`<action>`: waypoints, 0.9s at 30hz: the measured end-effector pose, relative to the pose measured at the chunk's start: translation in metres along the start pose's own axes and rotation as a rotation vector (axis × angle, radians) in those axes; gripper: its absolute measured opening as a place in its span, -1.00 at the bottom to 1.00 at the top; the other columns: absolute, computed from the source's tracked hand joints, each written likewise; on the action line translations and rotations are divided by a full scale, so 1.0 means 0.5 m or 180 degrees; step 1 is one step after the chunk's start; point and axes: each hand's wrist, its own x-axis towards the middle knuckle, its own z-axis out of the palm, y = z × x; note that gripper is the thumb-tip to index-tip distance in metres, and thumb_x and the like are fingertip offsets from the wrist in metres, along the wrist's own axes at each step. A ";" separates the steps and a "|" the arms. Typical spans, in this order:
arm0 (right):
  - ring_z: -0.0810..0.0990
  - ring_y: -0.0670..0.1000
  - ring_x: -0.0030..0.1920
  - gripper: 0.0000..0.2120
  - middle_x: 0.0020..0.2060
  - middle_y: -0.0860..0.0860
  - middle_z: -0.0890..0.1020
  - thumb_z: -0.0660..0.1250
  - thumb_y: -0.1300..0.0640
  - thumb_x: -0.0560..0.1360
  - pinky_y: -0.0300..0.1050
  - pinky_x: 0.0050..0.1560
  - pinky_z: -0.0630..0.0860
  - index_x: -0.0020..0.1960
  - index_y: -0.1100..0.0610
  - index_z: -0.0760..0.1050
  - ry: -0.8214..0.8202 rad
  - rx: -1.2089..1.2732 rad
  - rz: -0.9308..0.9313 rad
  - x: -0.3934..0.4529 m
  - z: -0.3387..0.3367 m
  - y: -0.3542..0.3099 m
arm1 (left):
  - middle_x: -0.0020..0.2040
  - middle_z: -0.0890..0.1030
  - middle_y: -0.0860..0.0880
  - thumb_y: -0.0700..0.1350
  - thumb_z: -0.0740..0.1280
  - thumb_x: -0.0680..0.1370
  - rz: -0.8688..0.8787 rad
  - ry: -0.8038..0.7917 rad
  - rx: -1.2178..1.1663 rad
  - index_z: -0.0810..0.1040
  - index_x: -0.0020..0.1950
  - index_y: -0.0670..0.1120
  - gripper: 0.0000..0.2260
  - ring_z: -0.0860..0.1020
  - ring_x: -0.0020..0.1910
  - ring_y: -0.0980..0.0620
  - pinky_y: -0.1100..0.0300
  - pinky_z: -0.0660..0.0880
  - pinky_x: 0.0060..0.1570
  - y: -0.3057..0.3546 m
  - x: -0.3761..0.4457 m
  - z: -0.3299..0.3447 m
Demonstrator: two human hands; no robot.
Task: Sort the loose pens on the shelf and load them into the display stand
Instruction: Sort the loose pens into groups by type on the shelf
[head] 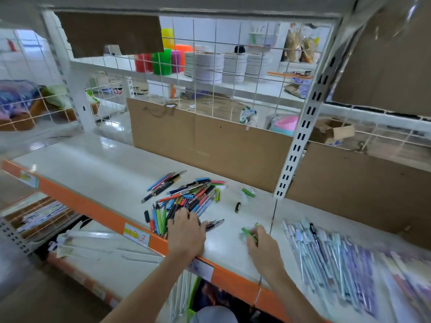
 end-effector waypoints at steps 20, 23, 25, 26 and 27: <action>0.42 -0.13 -0.34 -0.95 -0.22 -0.06 0.50 0.14 0.15 0.61 -0.30 -0.39 0.31 0.00 0.06 0.38 0.0450 0.0608 0.0154 -0.036 -0.027 0.020 | -0.03 0.42 0.02 0.10 0.04 0.64 0.0954 0.0324 0.0212 0.35 0.03 -0.04 -0.76 0.40 -0.04 0.05 0.24 0.30 -0.05 0.064 -0.021 -0.043; 0.44 -0.14 -0.36 -0.94 -0.26 -0.07 0.53 0.21 0.18 0.57 -0.35 -0.39 0.30 -0.04 0.06 0.45 0.0549 0.1068 0.0361 -0.035 -0.037 0.033 | -0.20 0.40 0.02 0.04 0.07 0.64 0.1286 0.0026 -0.0844 0.33 -0.11 -0.08 -0.77 0.41 -0.18 0.04 0.22 0.30 -0.21 0.118 -0.035 -0.035; 0.46 -0.14 -0.32 -0.96 -0.24 -0.06 0.56 0.26 0.16 0.55 -0.34 -0.36 0.34 -0.07 0.05 0.48 0.0613 0.1256 0.0465 -0.039 -0.042 0.035 | -0.18 0.48 -0.01 0.01 0.14 0.62 0.1475 -0.0194 -0.1165 0.39 -0.09 -0.12 -0.78 0.45 -0.16 0.00 0.13 0.39 -0.17 0.149 -0.042 -0.021; 0.47 -0.13 -0.30 -0.97 -0.22 -0.05 0.57 0.28 0.15 0.53 -0.33 -0.33 0.36 -0.08 0.05 0.49 0.0642 0.1374 0.0526 -0.042 -0.044 0.034 | -0.15 0.51 -0.03 0.00 0.16 0.62 0.1544 -0.0230 -0.1176 0.41 -0.07 -0.12 -0.79 0.46 -0.14 -0.01 0.12 0.40 -0.15 0.159 -0.044 -0.011; 0.49 -0.11 -0.27 -0.98 -0.21 -0.05 0.58 0.30 0.15 0.52 -0.32 -0.31 0.38 -0.08 0.05 0.50 0.0661 0.1504 0.0578 -0.045 -0.048 0.032 | -0.13 0.53 -0.03 -0.01 0.18 0.61 0.1602 -0.0211 -0.1147 0.42 -0.05 -0.13 -0.81 0.46 -0.12 -0.01 0.13 0.40 -0.13 0.165 -0.045 -0.002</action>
